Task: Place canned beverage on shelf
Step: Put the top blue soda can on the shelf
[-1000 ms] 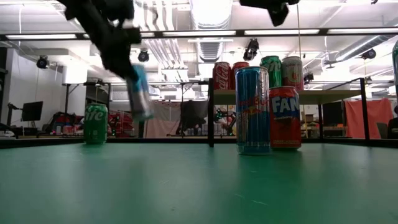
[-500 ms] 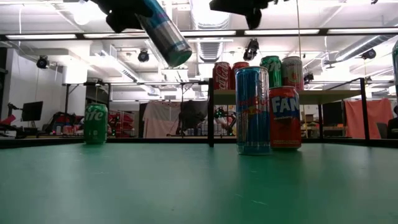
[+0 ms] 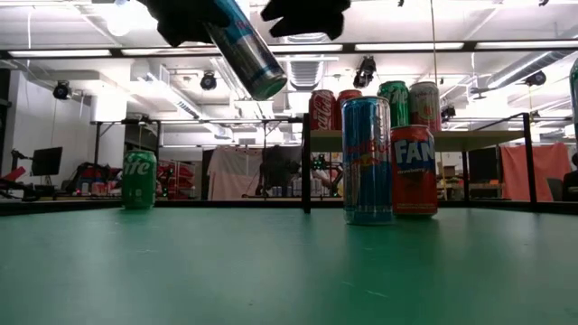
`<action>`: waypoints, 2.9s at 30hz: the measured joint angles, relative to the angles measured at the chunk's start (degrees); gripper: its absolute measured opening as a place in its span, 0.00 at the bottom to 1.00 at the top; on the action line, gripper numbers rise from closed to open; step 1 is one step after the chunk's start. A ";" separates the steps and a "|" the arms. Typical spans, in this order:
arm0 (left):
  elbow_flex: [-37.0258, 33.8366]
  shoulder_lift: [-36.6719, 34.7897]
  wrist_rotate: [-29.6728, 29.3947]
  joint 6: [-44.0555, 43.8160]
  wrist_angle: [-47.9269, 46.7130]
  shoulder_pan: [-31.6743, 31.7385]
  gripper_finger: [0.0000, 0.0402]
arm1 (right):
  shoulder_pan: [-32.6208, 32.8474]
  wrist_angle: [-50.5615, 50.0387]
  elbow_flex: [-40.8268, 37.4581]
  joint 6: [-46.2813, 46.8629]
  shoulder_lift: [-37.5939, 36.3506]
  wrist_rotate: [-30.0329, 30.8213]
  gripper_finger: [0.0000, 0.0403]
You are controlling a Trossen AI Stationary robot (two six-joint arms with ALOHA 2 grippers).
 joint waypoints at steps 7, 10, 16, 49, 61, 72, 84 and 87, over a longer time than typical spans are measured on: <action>0.01 0.03 -0.04 0.01 0.69 0.00 0.53 | -0.09 -2.73 4.37 -0.38 4.02 0.09 0.59; 0.01 0.07 -0.11 0.00 1.22 0.00 0.53 | -0.57 -2.86 5.71 -0.05 5.25 0.39 0.59; 0.00 0.44 -0.52 -0.02 1.93 0.02 0.53 | -1.68 -2.44 6.22 -0.05 6.11 0.43 0.59; 0.07 0.49 -2.48 -0.27 -0.38 0.00 0.52 | -2.32 -5.59 8.27 -0.64 6.20 1.95 0.69; 0.07 0.49 -2.67 0.37 5.81 0.02 0.56 | -2.71 -5.49 8.64 -2.72 7.25 1.68 0.88; 0.07 0.49 -3.08 1.34 6.33 0.07 0.59 | -2.75 -5.21 9.19 -0.17 7.18 2.83 0.52; 0.71 -0.21 -4.23 7.53 7.91 0.02 0.80 | -2.86 -7.37 9.23 2.36 4.94 5.58 0.52; 1.76 -1.27 -4.47 9.50 6.70 0.08 0.83 | -3.21 -10.78 9.18 3.50 2.78 9.12 0.52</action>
